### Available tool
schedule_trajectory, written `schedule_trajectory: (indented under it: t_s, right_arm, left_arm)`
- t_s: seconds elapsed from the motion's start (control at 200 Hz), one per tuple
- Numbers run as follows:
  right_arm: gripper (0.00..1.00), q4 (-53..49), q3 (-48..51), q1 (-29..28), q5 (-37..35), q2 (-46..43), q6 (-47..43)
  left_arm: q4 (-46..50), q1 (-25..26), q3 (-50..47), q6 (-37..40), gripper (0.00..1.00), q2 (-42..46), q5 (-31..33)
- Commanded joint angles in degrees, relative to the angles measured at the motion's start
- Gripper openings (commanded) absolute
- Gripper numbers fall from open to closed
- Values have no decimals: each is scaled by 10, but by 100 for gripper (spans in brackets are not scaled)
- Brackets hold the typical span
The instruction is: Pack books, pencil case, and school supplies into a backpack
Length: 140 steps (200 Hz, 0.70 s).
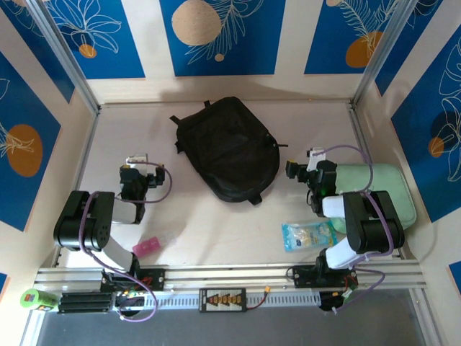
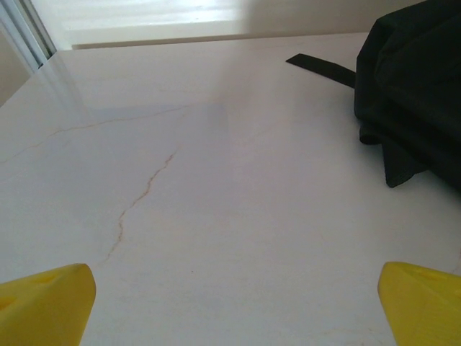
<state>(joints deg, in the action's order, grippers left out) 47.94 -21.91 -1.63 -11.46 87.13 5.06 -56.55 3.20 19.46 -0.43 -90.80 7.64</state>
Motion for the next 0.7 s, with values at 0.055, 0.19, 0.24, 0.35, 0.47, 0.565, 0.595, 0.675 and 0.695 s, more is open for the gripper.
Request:
schedule_trajectory:
  t_s: [0.055, 0.19, 0.24, 0.35, 0.47, 0.565, 0.595, 0.675, 0.695]
  right_arm:
    - [99, -7, -14, 7, 17, 2, 14]
    - [99, -7, -14, 7, 17, 2, 15]
    - [99, -7, -14, 7, 17, 2, 14]
    - [99, -8, -15, 7, 17, 3, 14]
    - [99, -8, -15, 7, 18, 2, 15]
    - [99, -8, -15, 7, 18, 2, 14]
    - [99, -8, -15, 7, 18, 2, 15]
    - [99, -8, -15, 7, 18, 3, 14]
    - [99, -8, -14, 7, 18, 2, 14]
  left_arm:
    - [-9, 6, 2, 14, 100, 12, -2]
    - [14, 7, 13, 23, 100, 12, -21]
    - [22, 7, 17, 24, 100, 12, -25]
    - [27, 7, 20, 27, 100, 12, -32]
    - [42, 4, 27, 33, 100, 10, -64]
    - [45, 4, 30, 33, 100, 9, -64]
    - [44, 4, 30, 33, 100, 10, -64]
    - [41, 4, 27, 32, 100, 11, -65]
    - [40, 4, 27, 33, 100, 11, -65]
